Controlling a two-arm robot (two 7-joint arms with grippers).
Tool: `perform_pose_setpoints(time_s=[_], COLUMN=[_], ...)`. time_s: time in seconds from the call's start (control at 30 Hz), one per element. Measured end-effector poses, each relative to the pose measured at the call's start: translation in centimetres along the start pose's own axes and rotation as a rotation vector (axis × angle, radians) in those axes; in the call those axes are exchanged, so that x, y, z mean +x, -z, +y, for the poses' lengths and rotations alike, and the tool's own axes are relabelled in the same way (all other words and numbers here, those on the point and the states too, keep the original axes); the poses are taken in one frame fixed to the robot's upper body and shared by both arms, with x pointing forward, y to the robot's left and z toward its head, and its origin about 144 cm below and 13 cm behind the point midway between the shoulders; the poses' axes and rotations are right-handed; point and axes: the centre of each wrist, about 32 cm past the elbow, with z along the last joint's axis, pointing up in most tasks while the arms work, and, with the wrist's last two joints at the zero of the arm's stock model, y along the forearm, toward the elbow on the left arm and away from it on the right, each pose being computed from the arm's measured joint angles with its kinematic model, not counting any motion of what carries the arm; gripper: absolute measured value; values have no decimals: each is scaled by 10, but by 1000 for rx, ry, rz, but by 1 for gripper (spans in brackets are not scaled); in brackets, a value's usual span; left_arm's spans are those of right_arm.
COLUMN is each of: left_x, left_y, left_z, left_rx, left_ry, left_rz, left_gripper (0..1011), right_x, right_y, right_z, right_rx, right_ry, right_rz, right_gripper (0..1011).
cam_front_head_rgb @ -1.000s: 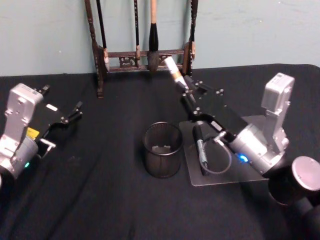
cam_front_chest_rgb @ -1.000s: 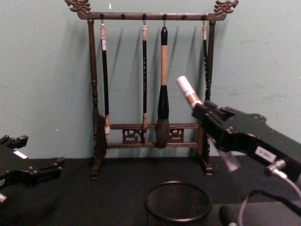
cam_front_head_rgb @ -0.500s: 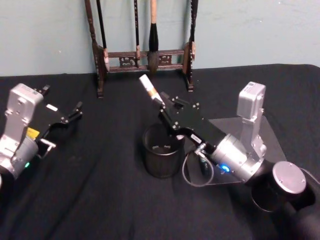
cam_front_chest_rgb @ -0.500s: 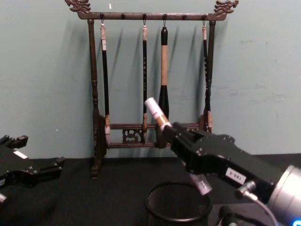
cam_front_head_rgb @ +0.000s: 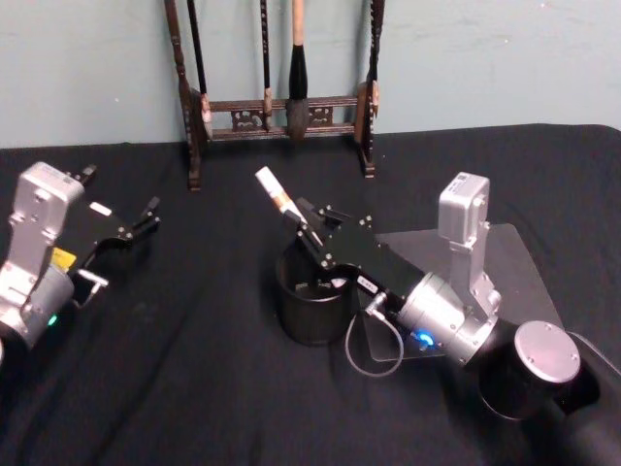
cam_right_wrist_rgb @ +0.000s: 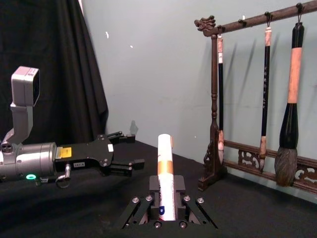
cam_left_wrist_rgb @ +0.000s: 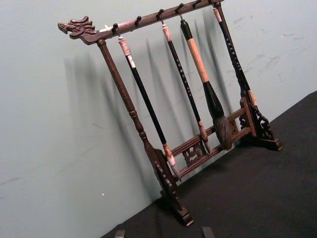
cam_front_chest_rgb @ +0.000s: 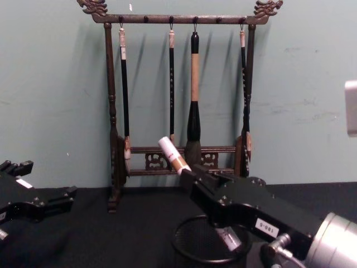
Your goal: Pick up the water-based marker from the table and place it into the pen holder.
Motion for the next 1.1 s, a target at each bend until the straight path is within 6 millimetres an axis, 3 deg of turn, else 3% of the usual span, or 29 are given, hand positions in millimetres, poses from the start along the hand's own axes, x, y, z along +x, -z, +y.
perform_pose_setpoints(time_s=[0.73, 0.97, 1.1], left_x=[0, 0, 0], left_y=[0, 0, 0], left_z=[0, 0, 0], left_rx=[0, 0, 0], left_ry=[0, 0, 0], left_rz=[0, 0, 0], left_gripper=[1001, 1001, 1001], right_x=[-3, -3, -2], right_y=[2, 2, 2], right_z=[-1, -1, -1], right_rx=[-18, -17, -17], right_ry=[9, 8, 8], right_rz=[-16, -15, -14], right_gripper=[177, 358, 529])
